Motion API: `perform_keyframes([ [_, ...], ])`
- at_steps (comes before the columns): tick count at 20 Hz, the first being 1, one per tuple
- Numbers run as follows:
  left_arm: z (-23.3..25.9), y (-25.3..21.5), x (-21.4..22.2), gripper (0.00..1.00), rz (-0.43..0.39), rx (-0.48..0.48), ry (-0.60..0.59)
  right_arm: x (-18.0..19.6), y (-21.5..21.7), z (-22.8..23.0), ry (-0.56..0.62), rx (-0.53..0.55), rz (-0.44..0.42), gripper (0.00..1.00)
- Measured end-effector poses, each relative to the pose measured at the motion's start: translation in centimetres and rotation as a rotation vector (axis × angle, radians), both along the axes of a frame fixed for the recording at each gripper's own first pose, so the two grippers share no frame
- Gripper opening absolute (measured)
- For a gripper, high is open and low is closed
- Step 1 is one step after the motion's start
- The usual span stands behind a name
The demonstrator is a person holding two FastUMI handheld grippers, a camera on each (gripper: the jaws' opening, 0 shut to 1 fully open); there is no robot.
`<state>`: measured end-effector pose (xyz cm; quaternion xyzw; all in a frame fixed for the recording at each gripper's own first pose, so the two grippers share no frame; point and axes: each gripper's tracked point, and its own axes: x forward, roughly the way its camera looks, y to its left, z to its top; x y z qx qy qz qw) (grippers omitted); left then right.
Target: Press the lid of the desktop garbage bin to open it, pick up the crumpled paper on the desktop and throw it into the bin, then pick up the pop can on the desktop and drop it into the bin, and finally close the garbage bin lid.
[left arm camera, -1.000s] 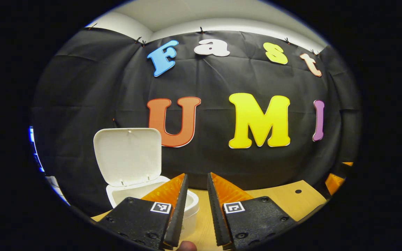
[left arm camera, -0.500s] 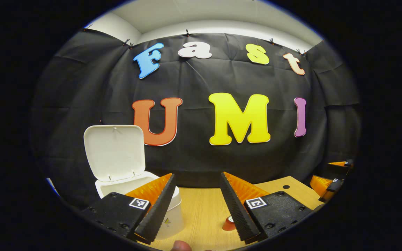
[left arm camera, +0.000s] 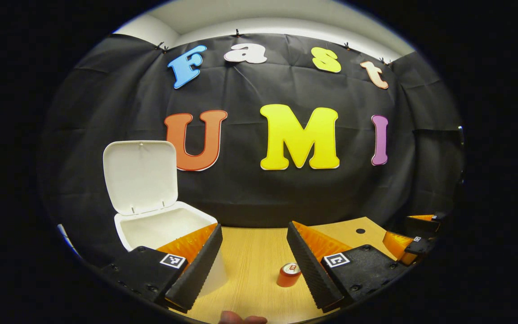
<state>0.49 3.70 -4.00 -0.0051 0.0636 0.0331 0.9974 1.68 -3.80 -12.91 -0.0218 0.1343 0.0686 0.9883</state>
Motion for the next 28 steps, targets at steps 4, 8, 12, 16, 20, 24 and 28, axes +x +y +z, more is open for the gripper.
perform_keyframes([
  [4,-0.9,-0.1,-0.6,0.95,0.008,-0.012,0.036,0.9,0.1,-3.1,0.07,0.003,0.022,0.94],
  [8,-2.0,-0.5,-1.7,0.95,0.006,0.013,0.076,2.2,0.5,-6.3,0.136,-0.007,0.061,0.94],
  [12,-2.5,-0.8,-2.5,0.95,0.012,0.023,0.108,3.4,1.4,-9.7,0.202,-0.016,0.096,0.94],
  [16,-2.6,-0.5,-3.3,0.96,0.03,0.033,0.13,4.1,2.1,-13.9,0.296,-0.025,0.133,0.94],
  [20,-2.8,0.4,-4.1,0.95,0.055,0.046,0.149,5.3,2.9,-18.1,0.395,-0.03,0.153,0.94],
  [24,-3.9,1.8,-5.2,0.96,0.091,0.031,0.187,6.3,3.1,-21.9,0.483,-0.071,0.16,0.95],
  [28,-4.8,3.3,-5.8,0.96,0.129,0.033,0.215,7.6,3.9,-24.3,0.51,-0.106,0.18,0.95],
])
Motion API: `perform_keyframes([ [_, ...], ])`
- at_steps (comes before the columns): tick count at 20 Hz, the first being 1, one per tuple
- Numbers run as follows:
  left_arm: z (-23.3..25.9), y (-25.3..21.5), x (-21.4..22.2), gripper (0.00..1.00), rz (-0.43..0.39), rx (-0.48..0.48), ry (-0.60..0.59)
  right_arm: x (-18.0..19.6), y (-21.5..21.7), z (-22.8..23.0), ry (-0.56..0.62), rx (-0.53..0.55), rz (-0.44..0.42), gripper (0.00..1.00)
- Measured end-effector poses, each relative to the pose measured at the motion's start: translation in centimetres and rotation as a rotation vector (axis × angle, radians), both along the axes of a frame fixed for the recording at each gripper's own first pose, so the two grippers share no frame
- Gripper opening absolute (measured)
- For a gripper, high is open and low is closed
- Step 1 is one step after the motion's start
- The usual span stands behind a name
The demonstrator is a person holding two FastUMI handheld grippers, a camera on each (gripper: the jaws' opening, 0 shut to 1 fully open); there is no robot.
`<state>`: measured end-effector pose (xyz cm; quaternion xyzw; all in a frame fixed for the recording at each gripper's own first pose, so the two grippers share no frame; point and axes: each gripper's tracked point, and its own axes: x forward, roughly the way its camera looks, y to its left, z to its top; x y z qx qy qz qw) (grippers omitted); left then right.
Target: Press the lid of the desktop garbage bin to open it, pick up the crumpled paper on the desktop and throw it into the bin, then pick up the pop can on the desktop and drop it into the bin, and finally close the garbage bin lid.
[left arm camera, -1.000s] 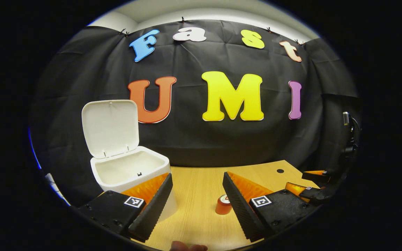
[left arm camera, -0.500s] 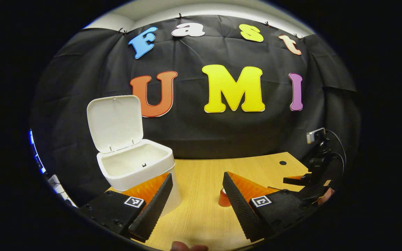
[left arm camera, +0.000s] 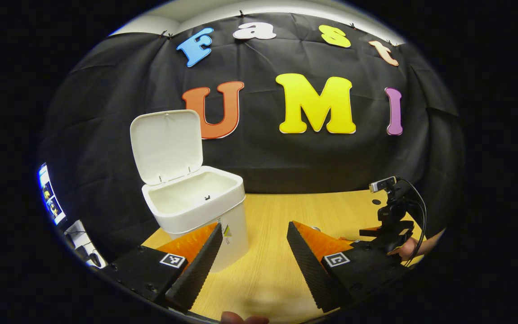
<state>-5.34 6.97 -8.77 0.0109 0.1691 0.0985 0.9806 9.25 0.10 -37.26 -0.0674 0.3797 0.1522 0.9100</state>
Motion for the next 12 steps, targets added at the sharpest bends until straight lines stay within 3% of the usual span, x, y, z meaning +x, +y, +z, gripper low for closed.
perform_keyframes([
  [12,-0.9,2.7,-1.2,0.96,0.079,0.014,0.033,1.4,1.1,-4.3,0.075,-0.022,0.012,0.96],
])
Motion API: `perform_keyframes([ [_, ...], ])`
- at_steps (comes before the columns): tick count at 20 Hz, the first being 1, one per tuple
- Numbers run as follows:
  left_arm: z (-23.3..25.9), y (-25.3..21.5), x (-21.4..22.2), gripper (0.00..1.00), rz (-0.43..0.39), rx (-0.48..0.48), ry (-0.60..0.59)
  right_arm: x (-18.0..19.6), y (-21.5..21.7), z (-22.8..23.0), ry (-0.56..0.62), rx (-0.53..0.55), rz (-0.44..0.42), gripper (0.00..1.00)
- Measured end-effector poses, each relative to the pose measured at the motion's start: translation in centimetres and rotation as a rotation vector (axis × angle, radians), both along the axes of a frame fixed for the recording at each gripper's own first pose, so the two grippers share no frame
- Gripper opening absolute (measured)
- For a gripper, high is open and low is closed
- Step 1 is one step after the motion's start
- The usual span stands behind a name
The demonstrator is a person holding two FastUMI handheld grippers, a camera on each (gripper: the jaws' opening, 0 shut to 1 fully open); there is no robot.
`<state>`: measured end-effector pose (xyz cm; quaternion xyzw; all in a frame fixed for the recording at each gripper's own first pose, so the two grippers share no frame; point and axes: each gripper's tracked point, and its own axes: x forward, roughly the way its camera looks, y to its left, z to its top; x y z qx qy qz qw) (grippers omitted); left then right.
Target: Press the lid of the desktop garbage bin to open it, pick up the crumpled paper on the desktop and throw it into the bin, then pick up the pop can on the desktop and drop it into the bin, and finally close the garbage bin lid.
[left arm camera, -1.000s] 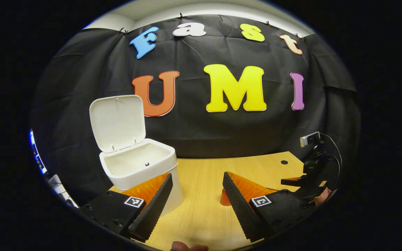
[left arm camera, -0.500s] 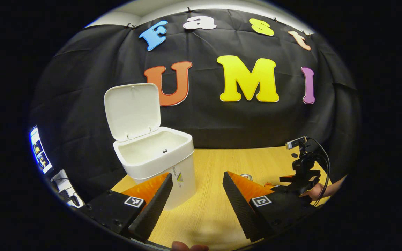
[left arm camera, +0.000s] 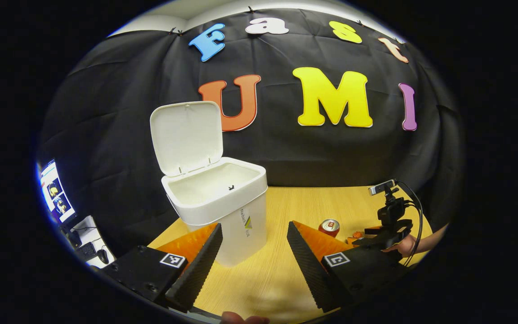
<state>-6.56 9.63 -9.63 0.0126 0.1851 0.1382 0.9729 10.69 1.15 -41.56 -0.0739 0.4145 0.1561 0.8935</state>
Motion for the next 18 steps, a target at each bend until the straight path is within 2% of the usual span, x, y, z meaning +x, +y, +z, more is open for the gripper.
perform_keyframes([
  [2,-0.1,0.2,0.0,0.96,0.002,-0.001,0.001,-0.2,0.8,-0.3,0.016,0.036,0.009,0.91],
  [3,-0.1,0.2,0.1,0.96,0.002,-0.001,0.003,-0.3,1.1,-0.4,0.014,0.039,0.017,0.79],
  [4,-0.1,0.2,0.1,0.96,0.002,0.001,0.003,-0.4,1.5,-0.3,0.017,0.042,0.03,0.73],
  [5,0.0,0.4,0.1,0.96,0.001,0.002,0.0,-0.5,1.9,-0.2,0.016,0.036,0.046,0.6],
  [8,0.3,0.7,0.2,0.96,0.004,0.006,-0.008,-0.5,2.0,-0.1,0.018,0.012,0.075,0.36],
  [13,0.3,1.1,0.4,0.96,0.001,0.002,-0.017,-1.9,1.7,0.4,0.06,0.022,0.043,0.36],
  [18,0.3,1.0,1.1,0.96,-0.025,-0.008,-0.034,-2.3,0.9,5.2,-0.003,0.07,-0.02,0.36],
])
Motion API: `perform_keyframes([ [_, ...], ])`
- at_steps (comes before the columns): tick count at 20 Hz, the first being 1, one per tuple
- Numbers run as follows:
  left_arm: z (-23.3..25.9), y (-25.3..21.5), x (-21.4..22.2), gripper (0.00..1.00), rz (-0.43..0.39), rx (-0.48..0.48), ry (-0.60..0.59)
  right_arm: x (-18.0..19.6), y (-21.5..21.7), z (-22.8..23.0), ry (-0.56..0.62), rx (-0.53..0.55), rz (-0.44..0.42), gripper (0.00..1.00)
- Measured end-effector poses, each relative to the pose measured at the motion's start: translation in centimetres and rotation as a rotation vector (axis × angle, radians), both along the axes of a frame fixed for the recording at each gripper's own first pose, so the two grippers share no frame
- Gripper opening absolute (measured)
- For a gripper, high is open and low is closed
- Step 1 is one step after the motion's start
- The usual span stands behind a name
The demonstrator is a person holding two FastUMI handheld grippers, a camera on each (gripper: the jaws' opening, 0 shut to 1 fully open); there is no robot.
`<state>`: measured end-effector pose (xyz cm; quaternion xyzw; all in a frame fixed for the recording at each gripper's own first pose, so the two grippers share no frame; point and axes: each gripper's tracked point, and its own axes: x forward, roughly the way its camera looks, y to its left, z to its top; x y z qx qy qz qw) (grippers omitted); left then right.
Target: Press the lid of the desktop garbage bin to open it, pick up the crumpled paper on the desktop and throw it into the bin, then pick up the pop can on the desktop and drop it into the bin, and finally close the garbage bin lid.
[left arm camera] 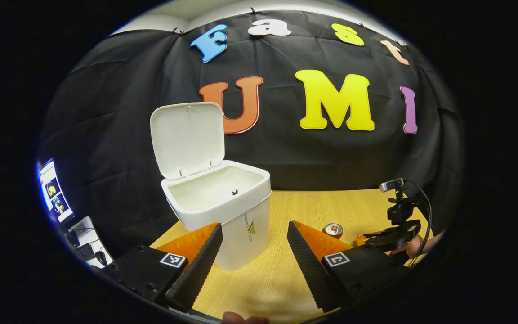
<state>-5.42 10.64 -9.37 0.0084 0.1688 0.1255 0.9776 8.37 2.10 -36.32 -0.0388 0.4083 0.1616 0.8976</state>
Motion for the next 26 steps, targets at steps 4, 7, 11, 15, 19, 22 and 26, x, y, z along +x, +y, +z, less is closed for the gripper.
perform_keyframes([
  [4,0.1,-0.7,0.8,0.96,-0.041,-0.022,-0.026,-0.7,0.4,5.7,-0.077,0.039,-0.016,0.36],
  [7,0.1,-1.2,1.5,0.96,-0.077,-0.043,-0.044,-1.3,1.1,10.5,-0.136,0.07,-0.012,0.36],
  [11,1.1,-1.1,2.0,0.96,-0.103,-0.059,-0.082,-1.5,2.6,17.7,-0.232,0.106,-0.001,0.36],
  [15,2.6,-0.1,1.3,0.96,-0.106,-0.069,-0.132,-1.4,6.2,23.2,-0.304,0.152,0.032,0.35],
  [19,4.0,2.3,-0.1,0.95,-0.056,-0.061,-0.175,-1.4,11.9,28.0,-0.364,0.202,0.128,0.35],
  [22,4.1,5.3,-1.6,0.96,0.014,-0.051,-0.178,-1.5,17.2,30.5,-0.36,0.274,0.176,0.35],
  [26,4.8,9.5,-4.5,0.96,0.132,-0.042,-0.186,-1.5,23.9,32.1,-0.383,0.32,0.275,0.35],
])
